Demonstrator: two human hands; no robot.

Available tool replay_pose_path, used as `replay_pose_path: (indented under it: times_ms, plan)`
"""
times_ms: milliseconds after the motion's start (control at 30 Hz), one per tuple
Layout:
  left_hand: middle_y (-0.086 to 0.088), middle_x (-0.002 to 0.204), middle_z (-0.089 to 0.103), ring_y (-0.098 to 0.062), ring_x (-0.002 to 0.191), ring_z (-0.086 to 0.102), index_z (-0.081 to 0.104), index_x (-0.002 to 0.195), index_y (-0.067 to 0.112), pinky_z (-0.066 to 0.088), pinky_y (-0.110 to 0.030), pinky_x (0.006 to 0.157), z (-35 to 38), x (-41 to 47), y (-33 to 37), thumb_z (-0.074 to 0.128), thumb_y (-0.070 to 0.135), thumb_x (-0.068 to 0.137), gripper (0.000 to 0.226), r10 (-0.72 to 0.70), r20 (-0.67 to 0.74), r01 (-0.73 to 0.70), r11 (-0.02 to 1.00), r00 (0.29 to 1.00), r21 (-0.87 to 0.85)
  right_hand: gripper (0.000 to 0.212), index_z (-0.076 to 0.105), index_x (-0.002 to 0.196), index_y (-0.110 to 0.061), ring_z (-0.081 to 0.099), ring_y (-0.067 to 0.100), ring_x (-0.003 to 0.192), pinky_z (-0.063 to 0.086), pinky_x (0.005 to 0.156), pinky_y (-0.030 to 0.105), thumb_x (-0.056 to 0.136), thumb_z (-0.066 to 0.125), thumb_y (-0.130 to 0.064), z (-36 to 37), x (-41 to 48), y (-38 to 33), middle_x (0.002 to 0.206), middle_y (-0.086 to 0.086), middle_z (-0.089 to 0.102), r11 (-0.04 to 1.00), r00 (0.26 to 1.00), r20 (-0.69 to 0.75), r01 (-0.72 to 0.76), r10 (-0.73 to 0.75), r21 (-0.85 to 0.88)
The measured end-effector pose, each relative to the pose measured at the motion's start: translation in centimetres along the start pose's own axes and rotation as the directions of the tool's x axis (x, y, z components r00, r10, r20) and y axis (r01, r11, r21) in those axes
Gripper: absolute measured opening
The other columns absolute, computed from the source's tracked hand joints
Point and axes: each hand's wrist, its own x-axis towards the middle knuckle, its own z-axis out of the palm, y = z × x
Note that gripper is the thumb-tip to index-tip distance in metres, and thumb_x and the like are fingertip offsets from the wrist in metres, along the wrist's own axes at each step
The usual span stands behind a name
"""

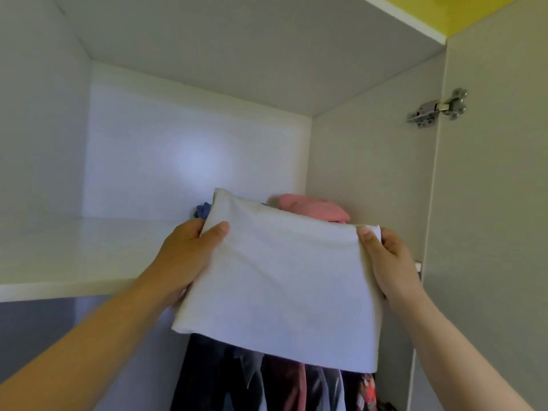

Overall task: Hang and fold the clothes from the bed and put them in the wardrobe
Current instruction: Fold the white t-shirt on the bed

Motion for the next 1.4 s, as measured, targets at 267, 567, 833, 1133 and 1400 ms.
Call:
replay_pose_path:
  times_ms: [267,567,833,1133,1400]
  plan:
    - [0.002,0.095,0.07,-0.015,0.082,0.068,0.067,0.105,0.017,0.047,-0.024,0.061,-0.1,10.5,-0.7,0.056,0.047,0.093,0.034,-0.136,0.111,0.116,0.977,0.984,0.177,0.032,0.072,0.07,-0.028,0.066,0.006,0.058,0.049,0.052,0.022,0.098,0.057,-0.032,4.9,8.2,3.1,0.066,-0.008,0.072,0.995,0.995,0.103,-0.019,0.009,0.096]
    - [0.002,0.103,0.071,-0.016,0.09,0.068,0.065,0.111,0.021,0.053,-0.028,0.077,1.4,18.8,-1.2,0.056,0.05,0.092,0.037,-0.094,0.126,0.03,0.902,0.988,0.431,0.037,0.06,0.074,-0.01,0.058,0.025,0.074,0.041,0.062,0.033,0.089,0.062,-0.044,7.9,16.6,5.7,0.072,0.003,0.064,0.94,0.948,0.318,0.103,0.006,-0.325]
    - [0.008,0.098,0.072,-0.013,0.09,0.07,0.066,0.104,0.03,0.054,-0.03,0.082,3.5,22.0,-0.5,0.059,0.048,0.09,0.023,0.141,0.23,-0.225,0.891,0.963,0.395,0.066,0.061,0.12,-0.031,0.067,0.005,0.105,0.048,0.101,0.033,0.069,0.068,-0.073,13.1,19.9,4.0,0.111,-0.017,0.07,0.963,0.587,0.807,0.246,-0.058,-0.109]
    - [0.001,0.094,0.074,-0.015,0.081,0.071,0.07,0.099,0.023,0.056,-0.029,0.073,4.4,23.2,-0.9,0.06,0.065,0.079,0.047,0.042,0.259,-0.128,0.937,0.965,0.325,0.039,0.076,0.102,-0.023,0.074,0.026,0.092,0.058,0.075,0.03,0.074,0.079,-0.05,12.3,22.1,6.5,0.103,0.008,0.076,0.969,0.686,0.721,-0.096,-0.1,0.226]
    - [-0.017,0.123,0.066,-0.031,0.111,0.066,0.06,0.126,0.008,0.057,-0.041,0.083,6.9,22.8,-4.5,0.081,0.051,0.069,0.075,-0.226,0.551,0.419,0.872,0.803,-0.254,0.026,0.074,0.102,-0.014,0.075,0.025,0.086,0.061,0.066,0.03,0.088,0.069,-0.036,9.2,24.4,5.0,0.097,0.009,0.076,0.948,0.84,0.539,-0.117,-0.063,0.294]
